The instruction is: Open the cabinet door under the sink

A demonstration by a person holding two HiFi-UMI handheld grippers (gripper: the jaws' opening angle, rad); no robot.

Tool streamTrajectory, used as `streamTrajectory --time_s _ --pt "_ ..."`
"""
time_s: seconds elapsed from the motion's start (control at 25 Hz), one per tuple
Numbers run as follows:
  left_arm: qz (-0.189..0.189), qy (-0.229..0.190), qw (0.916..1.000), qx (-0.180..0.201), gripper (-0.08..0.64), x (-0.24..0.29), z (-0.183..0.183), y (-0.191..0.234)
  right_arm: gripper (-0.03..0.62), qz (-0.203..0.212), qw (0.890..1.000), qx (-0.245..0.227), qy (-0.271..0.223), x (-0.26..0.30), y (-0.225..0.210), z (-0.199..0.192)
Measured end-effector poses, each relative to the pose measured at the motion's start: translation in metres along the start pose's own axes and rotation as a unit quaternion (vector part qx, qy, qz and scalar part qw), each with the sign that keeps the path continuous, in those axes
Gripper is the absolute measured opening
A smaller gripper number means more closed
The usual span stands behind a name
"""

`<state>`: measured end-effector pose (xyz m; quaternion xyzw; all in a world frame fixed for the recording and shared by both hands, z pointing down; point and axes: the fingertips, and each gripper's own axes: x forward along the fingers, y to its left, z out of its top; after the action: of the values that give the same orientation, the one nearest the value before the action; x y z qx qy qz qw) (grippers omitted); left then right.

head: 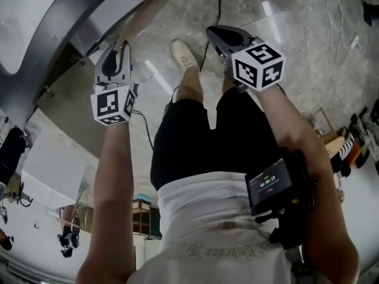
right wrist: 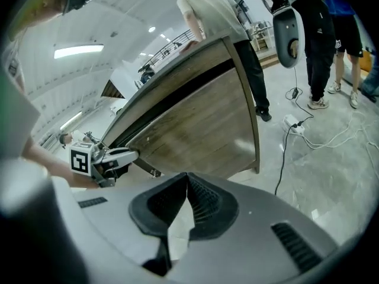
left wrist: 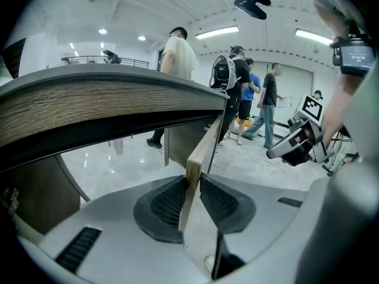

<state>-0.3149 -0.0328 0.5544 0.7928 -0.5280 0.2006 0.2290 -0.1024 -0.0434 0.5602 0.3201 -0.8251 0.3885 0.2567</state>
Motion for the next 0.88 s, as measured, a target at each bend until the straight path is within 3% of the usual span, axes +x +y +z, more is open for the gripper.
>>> streamTrajectory --time_s 0.24,0.88 --pt "0.007 0.018 0.9998 -0.006 0.08 -0.01 -0.018 -0.019 0.014 0.02 1.0 -0.002 0.01 0.002 0.019 -0.007" --pt "0.069 0.045 0.9962 -0.029 0.069 -0.024 -0.063 -0.036 0.014 0.034 0.998 -0.02 0.046 0.002 0.028 -0.046"
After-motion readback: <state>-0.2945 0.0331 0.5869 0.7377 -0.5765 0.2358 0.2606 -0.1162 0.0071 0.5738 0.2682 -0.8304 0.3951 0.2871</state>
